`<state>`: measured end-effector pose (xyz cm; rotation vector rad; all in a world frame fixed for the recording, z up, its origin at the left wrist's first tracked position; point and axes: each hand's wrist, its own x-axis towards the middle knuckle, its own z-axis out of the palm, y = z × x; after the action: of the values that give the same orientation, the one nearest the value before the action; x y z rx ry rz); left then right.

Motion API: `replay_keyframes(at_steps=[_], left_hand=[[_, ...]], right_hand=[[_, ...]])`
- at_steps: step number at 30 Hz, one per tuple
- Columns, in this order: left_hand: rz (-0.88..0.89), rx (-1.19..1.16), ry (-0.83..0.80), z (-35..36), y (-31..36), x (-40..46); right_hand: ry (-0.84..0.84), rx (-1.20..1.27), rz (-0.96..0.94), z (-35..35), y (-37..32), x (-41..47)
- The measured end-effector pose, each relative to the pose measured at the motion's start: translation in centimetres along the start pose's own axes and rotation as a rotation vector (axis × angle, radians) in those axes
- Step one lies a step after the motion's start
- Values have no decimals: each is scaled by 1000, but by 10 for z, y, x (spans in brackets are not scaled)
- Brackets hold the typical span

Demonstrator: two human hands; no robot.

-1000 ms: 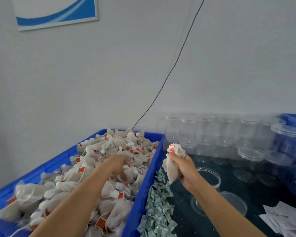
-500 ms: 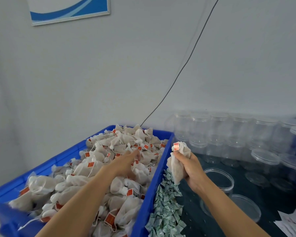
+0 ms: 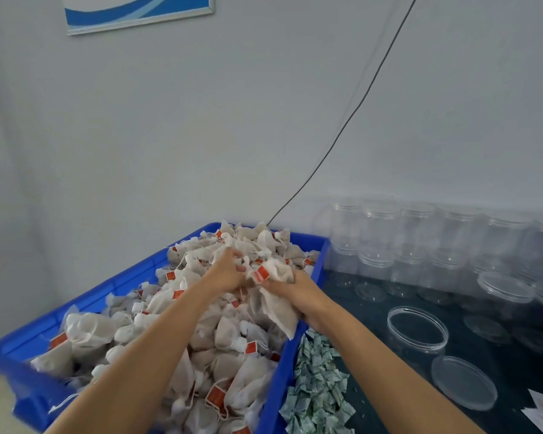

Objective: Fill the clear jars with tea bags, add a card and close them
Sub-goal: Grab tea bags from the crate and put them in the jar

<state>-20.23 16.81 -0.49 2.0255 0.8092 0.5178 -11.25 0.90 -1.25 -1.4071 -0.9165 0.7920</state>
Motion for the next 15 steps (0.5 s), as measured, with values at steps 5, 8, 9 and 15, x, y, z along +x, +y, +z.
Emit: replay_keyframes(at_steps=[5,8,9,15], left_hand=[[-6,-111,-102,-10,-2,-4],[-52,-208,-159,-12,-9,-11],[-60,-212,-173,-14,-12,-12],[147,452,-497,-23,-19,-33]], right_hand=[[-93,-164,-23,19,6,3],[-38,-184,-55,19,10,5],[0,-179,-71,18,11,5],[237,-168,-113,6,14,4]])
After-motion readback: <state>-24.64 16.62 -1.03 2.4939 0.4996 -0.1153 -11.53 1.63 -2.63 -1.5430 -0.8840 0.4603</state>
